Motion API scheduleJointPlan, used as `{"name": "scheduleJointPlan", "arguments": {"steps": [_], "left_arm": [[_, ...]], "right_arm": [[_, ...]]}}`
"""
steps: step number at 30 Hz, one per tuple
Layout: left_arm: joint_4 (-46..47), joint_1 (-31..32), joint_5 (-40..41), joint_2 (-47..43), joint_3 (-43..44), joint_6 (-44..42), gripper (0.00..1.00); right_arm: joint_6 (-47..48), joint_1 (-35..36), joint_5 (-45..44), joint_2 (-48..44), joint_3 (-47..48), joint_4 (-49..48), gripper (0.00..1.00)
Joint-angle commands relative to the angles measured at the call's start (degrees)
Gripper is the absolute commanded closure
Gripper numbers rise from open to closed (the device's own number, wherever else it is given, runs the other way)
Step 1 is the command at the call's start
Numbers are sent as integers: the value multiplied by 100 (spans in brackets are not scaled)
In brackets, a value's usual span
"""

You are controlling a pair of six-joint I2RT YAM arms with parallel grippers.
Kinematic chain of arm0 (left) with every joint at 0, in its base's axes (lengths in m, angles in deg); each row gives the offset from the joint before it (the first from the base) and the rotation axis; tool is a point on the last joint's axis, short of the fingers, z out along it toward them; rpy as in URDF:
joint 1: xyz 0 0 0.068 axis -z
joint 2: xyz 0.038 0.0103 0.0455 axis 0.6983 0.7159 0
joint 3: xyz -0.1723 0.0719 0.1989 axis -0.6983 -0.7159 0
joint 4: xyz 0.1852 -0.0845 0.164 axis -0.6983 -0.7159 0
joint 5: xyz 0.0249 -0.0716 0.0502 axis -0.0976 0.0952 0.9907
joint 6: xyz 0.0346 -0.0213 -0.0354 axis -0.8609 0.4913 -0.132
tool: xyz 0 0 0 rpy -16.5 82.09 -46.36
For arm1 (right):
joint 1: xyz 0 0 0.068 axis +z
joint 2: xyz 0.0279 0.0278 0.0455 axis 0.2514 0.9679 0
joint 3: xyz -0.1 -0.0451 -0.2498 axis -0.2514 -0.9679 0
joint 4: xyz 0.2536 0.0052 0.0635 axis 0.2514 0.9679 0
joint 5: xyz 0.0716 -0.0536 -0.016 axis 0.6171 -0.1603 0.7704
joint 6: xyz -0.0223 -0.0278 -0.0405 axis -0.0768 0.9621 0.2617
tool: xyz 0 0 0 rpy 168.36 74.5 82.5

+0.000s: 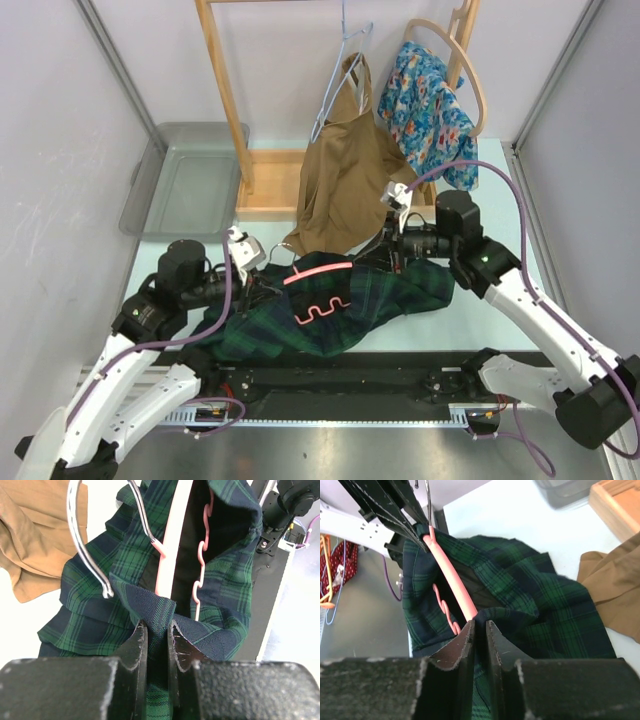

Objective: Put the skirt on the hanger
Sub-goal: Place skirt on hanger

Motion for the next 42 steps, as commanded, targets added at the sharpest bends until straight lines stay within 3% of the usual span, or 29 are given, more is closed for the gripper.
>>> {"name": "scheduleJointPlan", "arguments": {"steps": [1, 5, 10, 13, 21, 27, 30, 31, 34, 40, 42], "left_arm": [[812, 52, -412, -6, 93, -33, 100], [1006, 52, -447, 64, 14, 2, 100], [1409, 52, -509, -94, -222, 212, 100], [1822, 52, -587, -217, -486, 467, 100], [2500, 61, -623, -314, -856, 635, 100], [2896, 52, -658, -305, -935, 855, 100], [2738, 52, -658, -480, -865, 758, 100], [2685, 52, -675, -559, -882, 749, 100], [2912, 52, -859, -823, -1040, 871, 100], [3308, 52, -878, -1087, -1462, 1083, 100], [3282, 52, -825, -1096, -1506, 1039, 100]], "right_arm": [[268, 307, -77, 328, 375, 190, 83], [268, 360, -25, 277, 446, 235, 84], [127, 360, 300, 127, 656, 401, 78], [-135, 483, 432, 293, 657, 367, 100], [-373, 1388, -411, 452, 666, -10, 100], [-585, 1538, -666, 399, 788, -618, 100], [-269, 1529, -850, 364, 1060, -66, 80], [-190, 1503, -911, 347, 1105, 232, 62], [-93, 1468, -1131, 206, 1175, 515, 45], [-49, 1258, -1509, -277, 1202, 709, 41], [-49, 1012, -2112, -452, 1202, 936, 43]]}}
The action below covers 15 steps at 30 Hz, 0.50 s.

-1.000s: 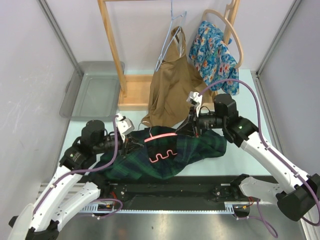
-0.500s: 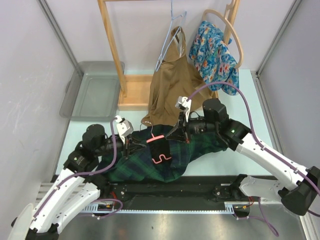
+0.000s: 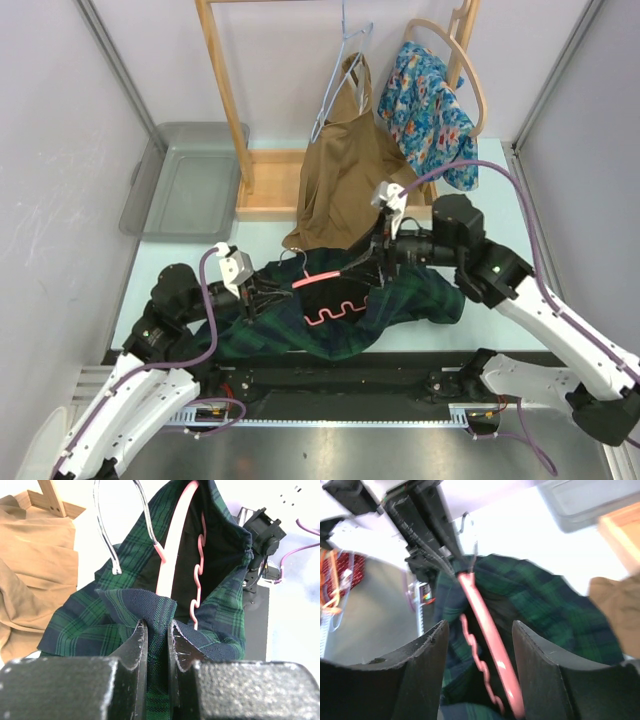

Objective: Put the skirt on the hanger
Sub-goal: Place skirt on hanger

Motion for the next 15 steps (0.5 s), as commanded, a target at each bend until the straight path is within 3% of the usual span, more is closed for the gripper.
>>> {"name": "scheduleJointPlan", "arguments": {"steps": [1, 4, 9, 15], "left_arm": [[837, 31, -167, -67, -20, 185, 100], [740, 39, -123, 12, -38, 97, 100], [459, 31, -79, 144, 32, -132, 100], [379, 39, -175, 162, 32, -150, 100]], "right_arm": [[69, -418, -1140, -605, 249, 441, 45], [51, -1015, -1539, -1167, 91, 775, 46], [394, -1956, 178, -1416, -41, 2020, 53], [963, -2177, 571, -1162, -226, 2761, 61]]}}
